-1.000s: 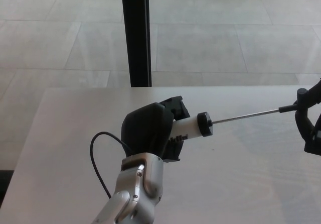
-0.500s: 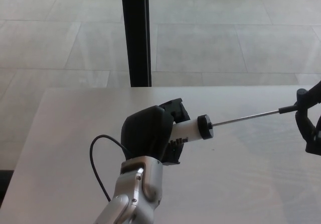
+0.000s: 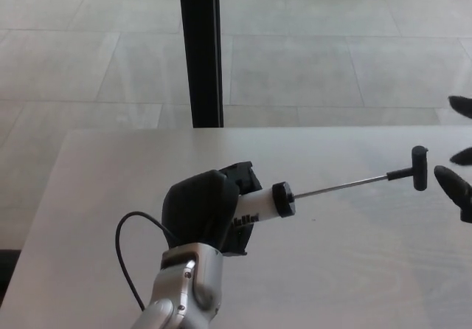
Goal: The robot uses its left hand to lift the air pump kept on the middle of the desk and use the right hand to pull out the handle
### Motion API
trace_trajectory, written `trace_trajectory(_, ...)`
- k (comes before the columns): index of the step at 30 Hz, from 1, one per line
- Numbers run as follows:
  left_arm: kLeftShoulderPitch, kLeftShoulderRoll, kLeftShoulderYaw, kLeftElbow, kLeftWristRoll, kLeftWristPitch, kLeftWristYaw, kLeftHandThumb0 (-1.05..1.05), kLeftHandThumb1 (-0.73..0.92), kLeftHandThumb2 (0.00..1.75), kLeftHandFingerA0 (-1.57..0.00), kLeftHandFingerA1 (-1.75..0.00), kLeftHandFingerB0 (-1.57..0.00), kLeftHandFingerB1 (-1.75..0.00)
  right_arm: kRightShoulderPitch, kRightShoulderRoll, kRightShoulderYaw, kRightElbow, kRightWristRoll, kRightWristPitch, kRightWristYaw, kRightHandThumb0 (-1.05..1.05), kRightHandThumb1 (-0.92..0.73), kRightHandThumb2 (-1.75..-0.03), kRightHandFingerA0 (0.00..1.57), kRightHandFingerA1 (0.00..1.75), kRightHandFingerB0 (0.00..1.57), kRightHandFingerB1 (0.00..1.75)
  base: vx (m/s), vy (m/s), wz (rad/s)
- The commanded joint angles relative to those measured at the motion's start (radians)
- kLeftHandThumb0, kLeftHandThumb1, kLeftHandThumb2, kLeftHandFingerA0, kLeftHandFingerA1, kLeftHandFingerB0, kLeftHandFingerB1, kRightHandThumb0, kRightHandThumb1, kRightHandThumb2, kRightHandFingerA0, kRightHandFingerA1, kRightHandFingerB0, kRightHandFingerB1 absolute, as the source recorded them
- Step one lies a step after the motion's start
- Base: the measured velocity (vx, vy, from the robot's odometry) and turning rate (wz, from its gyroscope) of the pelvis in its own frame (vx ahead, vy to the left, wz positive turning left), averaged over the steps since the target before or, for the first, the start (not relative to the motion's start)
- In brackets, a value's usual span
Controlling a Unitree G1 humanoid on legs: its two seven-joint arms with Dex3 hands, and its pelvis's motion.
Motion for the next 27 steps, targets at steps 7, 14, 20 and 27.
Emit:
trace_trajectory(7,0.017,0.114,-0.091,0.011,0.063,0.030,-0.142,-0.27,0.48,1.17,-1.26,-1.43,-0.96,-1.22,0.017,-0.100,-0.045,-0.050,0.131,0.235,0.217,-0.97,-0.87,-0.67,0.00,0.00,0.00,0.00,0.00,0.000,0.00)
trace_trajectory(14,-0.103,0.184,-0.263,0.025,0.100,0.218,-0.643,-0.24,0.67,0.91,-0.73,-1.37,-0.70,-0.94,-0.001,-0.047,-0.086,-0.048,0.120,0.260,0.112,-0.95,-0.77,-1.07,0.00,0.16,0.07,0.15,0.00,0.000,0.00)
trace_trajectory(20,-0.213,0.208,-0.338,0.094,0.097,0.271,-0.902,-0.39,0.52,0.58,-0.46,-1.22,-0.18,-0.54,-0.008,-0.031,-0.090,-0.059,0.105,0.278,0.076,-0.86,-0.71,-1.06,0.00,0.23,0.13,0.30,0.00,0.000,0.00)
trace_trajectory(27,-0.280,0.246,-0.352,0.098,0.071,0.300,-1.031,-0.79,0.42,0.80,0.00,-0.20,0.00,-0.01,-0.014,-0.028,-0.100,-0.059,0.098,0.274,0.051,-0.35,-0.50,-1.06,0.04,0.53,0.00,0.47,0.00,0.000,0.00)
